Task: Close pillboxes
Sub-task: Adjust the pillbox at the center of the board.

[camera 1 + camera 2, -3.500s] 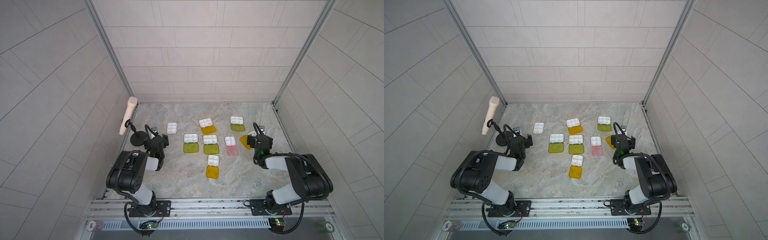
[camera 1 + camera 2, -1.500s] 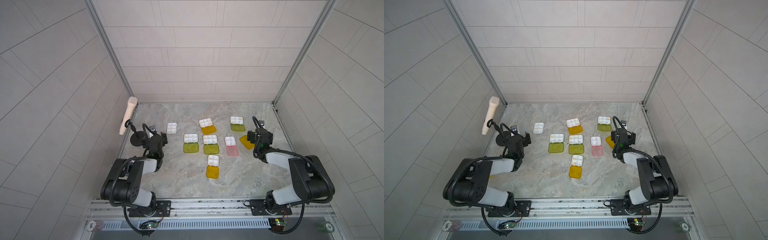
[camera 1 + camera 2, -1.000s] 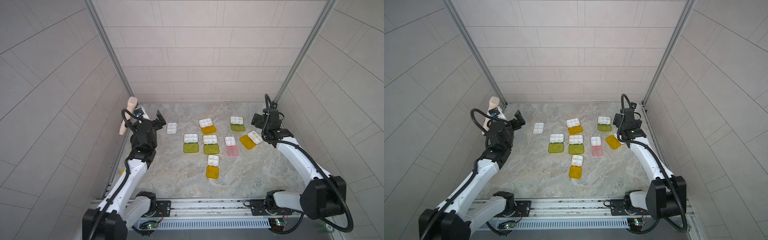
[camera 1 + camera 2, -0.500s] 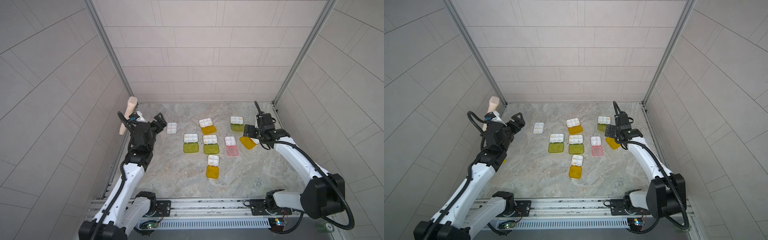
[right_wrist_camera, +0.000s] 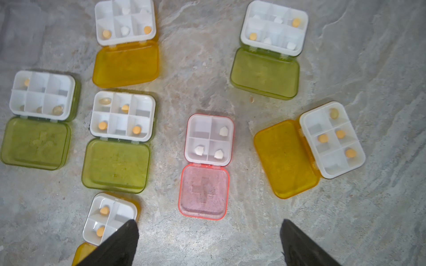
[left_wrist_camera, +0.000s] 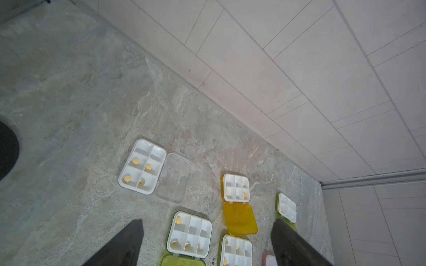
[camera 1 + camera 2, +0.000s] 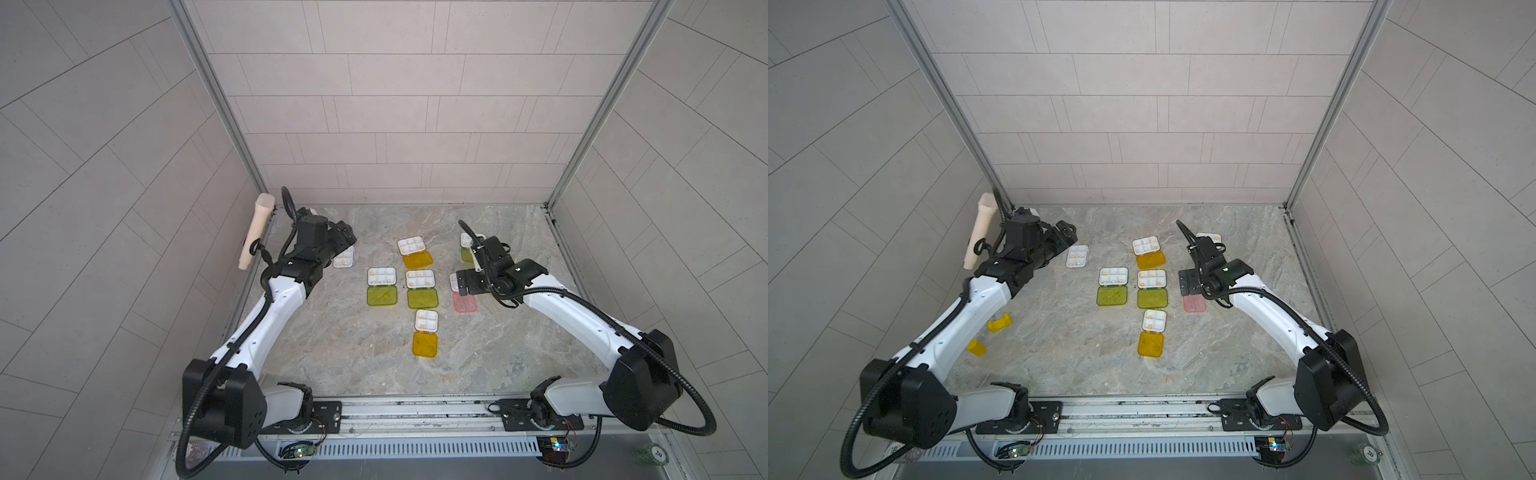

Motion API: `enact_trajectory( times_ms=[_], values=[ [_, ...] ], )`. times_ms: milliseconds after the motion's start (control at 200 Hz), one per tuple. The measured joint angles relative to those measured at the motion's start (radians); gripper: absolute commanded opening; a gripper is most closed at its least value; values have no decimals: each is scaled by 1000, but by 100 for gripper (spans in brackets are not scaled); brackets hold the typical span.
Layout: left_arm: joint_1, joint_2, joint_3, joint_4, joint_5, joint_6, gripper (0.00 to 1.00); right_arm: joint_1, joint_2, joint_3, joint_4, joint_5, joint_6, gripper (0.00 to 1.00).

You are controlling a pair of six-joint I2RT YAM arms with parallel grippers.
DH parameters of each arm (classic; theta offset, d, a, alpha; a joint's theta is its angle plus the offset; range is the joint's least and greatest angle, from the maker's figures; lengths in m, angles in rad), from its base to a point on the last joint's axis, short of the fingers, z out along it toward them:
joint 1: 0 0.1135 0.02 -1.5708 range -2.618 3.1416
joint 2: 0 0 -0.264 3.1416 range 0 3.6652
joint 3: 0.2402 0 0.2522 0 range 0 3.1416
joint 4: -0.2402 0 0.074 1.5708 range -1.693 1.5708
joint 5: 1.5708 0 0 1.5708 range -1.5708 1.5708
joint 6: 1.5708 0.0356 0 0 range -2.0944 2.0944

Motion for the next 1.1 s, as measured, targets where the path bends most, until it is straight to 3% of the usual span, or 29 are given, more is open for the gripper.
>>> enact_trajectory(
  times_ms=[195,470,665,1096],
  values=[
    [-66,45,12,-60,74,-6,84,66,32,0,-40,15,18,94],
    [-75,92,12,-85,204,-26,84,178,78,0,-47,-51,79,94],
    [-75,117,12,-83,275,-25,83,191,119,-31,6,-156,117,100],
    [-73,143,12,-47,338,-42,84,217,234,-57,127,-283,167,100]
  ],
)
